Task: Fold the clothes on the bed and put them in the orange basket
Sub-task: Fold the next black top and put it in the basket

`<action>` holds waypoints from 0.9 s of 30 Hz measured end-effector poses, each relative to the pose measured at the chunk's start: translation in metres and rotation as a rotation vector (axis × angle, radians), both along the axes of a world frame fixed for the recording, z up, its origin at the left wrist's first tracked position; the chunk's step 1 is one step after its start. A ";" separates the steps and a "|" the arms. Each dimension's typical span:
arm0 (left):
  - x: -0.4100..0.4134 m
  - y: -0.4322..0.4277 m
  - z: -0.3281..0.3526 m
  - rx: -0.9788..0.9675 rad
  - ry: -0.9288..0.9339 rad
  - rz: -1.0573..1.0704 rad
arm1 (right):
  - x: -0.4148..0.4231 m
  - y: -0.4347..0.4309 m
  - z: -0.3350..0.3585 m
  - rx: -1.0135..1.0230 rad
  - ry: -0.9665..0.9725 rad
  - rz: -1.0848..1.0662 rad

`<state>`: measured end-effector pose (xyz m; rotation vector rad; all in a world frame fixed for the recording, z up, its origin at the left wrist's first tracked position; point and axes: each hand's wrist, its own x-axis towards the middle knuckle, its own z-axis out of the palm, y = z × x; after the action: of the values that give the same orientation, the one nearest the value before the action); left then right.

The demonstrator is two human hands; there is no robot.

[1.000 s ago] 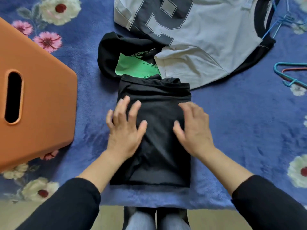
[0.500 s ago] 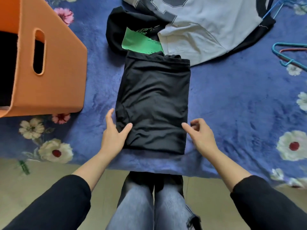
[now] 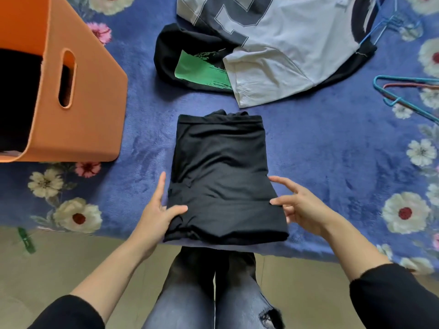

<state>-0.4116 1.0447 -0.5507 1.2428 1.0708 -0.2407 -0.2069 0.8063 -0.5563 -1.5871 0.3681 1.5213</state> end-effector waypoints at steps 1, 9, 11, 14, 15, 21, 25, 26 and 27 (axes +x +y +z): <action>0.010 0.008 0.005 -0.028 0.001 0.041 | 0.005 0.006 0.002 0.018 -0.003 -0.038; 0.109 0.075 0.026 -0.413 -0.062 0.496 | 0.064 0.070 -0.006 0.136 0.060 -0.685; 0.118 0.078 0.010 -0.226 -0.016 0.514 | 0.066 0.080 -0.015 0.033 -0.079 -0.531; 0.114 0.064 -0.016 0.363 0.129 0.289 | 0.058 0.083 -0.030 -0.182 -0.354 -0.206; 0.110 0.058 -0.024 0.444 0.139 0.223 | 0.056 0.083 -0.035 -0.228 -0.423 -0.133; 0.103 0.034 -0.051 0.704 0.123 0.076 | 0.047 0.099 -0.050 -0.288 -0.579 -0.258; 0.118 0.035 -0.051 0.867 0.067 0.195 | 0.048 0.113 -0.053 -0.349 -0.786 -0.201; 0.121 0.037 -0.051 0.888 0.043 0.224 | 0.047 0.114 -0.051 -0.343 -0.862 -0.215; 0.123 0.039 -0.050 0.883 0.024 0.266 | 0.046 0.113 -0.050 -0.351 -0.935 -0.247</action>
<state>-0.2887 1.0835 -0.6003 1.8414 1.4078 0.4784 -0.1611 0.9194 -0.6064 -2.2280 0.2768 0.4292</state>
